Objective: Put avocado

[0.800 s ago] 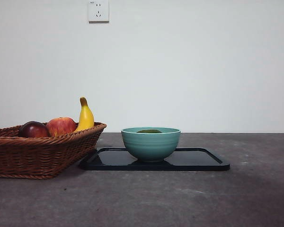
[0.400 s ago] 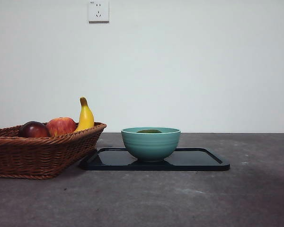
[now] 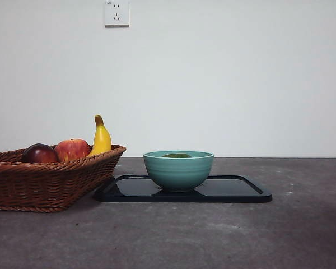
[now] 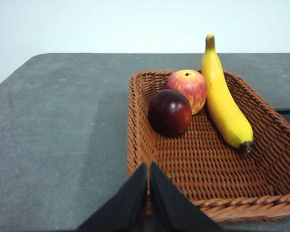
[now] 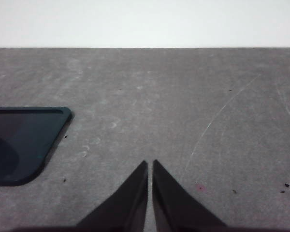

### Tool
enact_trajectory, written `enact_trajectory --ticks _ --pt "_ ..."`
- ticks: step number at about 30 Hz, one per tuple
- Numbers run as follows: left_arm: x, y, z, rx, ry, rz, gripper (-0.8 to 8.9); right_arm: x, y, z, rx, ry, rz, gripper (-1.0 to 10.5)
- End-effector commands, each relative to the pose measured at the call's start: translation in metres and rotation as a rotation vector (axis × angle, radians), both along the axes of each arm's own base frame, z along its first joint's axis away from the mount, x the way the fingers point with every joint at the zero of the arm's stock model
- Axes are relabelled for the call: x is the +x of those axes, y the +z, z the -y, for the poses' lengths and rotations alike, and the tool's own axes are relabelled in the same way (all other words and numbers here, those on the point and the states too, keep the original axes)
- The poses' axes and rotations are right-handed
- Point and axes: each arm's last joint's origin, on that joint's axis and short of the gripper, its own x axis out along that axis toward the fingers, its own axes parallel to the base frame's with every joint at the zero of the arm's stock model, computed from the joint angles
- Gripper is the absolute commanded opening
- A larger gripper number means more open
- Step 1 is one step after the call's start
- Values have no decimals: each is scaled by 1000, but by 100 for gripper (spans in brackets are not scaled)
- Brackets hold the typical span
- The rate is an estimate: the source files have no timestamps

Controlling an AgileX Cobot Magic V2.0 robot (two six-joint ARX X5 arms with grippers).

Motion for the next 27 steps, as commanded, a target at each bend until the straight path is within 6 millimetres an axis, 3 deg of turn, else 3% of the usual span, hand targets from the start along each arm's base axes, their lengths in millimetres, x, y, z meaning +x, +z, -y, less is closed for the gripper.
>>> enact_trajectory --ticks 1,27 --pt "1 -8 0 -3 5 -26 7 0 -3 0 9 -8 -19 7" --pt "1 -8 0 -3 5 -26 7 0 0 0 48 -4 7 7"
